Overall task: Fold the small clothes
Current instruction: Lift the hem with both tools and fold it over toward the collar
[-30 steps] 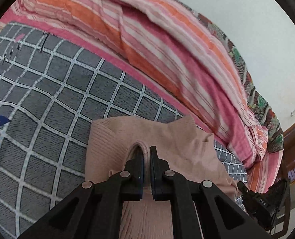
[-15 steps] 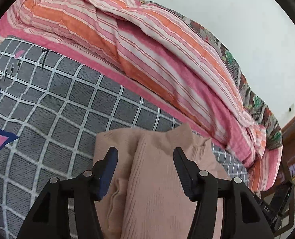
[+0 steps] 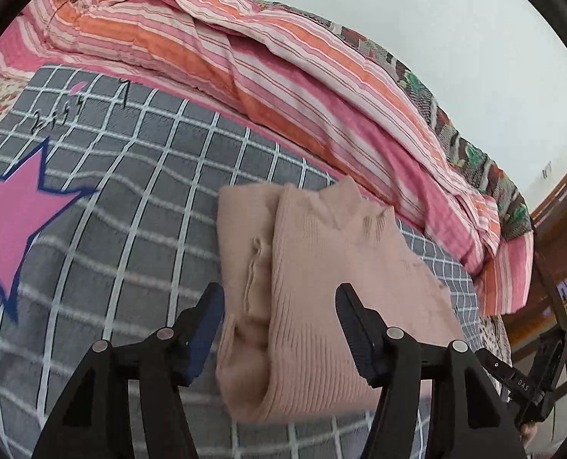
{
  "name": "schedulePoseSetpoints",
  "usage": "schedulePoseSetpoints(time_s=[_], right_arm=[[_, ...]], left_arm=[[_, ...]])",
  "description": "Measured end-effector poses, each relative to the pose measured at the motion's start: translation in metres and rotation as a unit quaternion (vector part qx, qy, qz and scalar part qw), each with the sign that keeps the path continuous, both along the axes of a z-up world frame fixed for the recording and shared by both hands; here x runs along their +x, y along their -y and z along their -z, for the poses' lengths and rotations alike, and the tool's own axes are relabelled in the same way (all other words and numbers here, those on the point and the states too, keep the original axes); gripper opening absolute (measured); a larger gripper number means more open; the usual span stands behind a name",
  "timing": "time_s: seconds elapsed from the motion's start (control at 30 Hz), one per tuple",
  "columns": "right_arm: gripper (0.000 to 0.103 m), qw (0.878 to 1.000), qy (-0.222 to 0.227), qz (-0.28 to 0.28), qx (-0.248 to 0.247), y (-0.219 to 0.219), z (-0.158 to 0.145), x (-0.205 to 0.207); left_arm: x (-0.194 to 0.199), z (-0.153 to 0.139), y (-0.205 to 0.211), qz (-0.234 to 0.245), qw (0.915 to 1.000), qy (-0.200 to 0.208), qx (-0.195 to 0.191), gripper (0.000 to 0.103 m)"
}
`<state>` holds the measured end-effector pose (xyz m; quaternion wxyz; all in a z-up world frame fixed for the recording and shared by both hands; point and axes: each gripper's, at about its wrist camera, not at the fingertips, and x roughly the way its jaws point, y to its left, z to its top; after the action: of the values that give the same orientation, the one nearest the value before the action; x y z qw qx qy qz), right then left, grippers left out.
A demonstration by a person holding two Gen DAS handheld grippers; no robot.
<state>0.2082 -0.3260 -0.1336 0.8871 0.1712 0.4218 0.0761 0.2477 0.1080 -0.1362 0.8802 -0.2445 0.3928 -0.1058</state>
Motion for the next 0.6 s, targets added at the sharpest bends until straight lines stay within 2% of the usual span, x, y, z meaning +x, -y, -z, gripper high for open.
schedulePoseSetpoints(time_s=[0.1,0.23,0.37,0.5,0.6], right_arm=[[0.049,1.0,-0.005,-0.009,-0.001,-0.001,0.003,-0.014],[0.049,1.0,-0.018,-0.021,-0.009,-0.005,0.012,-0.031],[0.049,0.999,-0.03,-0.023,0.0,-0.009,0.027,-0.044],[0.049,0.999,-0.043,-0.021,0.011,-0.012,0.041,-0.051],[0.052,0.999,-0.032,-0.012,0.018,-0.014,0.042,-0.054]], left_arm=[[-0.019,0.006,-0.003,0.015,0.9999,-0.001,-0.007,0.061],[-0.041,0.016,-0.003,0.025,0.9997,-0.001,0.003,0.061],[-0.058,0.03,-0.003,0.035,0.9992,-0.013,-0.016,0.062],[-0.066,0.043,0.007,0.069,0.9965,-0.024,-0.041,0.065],[-0.071,0.043,0.015,0.075,0.9966,-0.013,-0.032,0.07]])
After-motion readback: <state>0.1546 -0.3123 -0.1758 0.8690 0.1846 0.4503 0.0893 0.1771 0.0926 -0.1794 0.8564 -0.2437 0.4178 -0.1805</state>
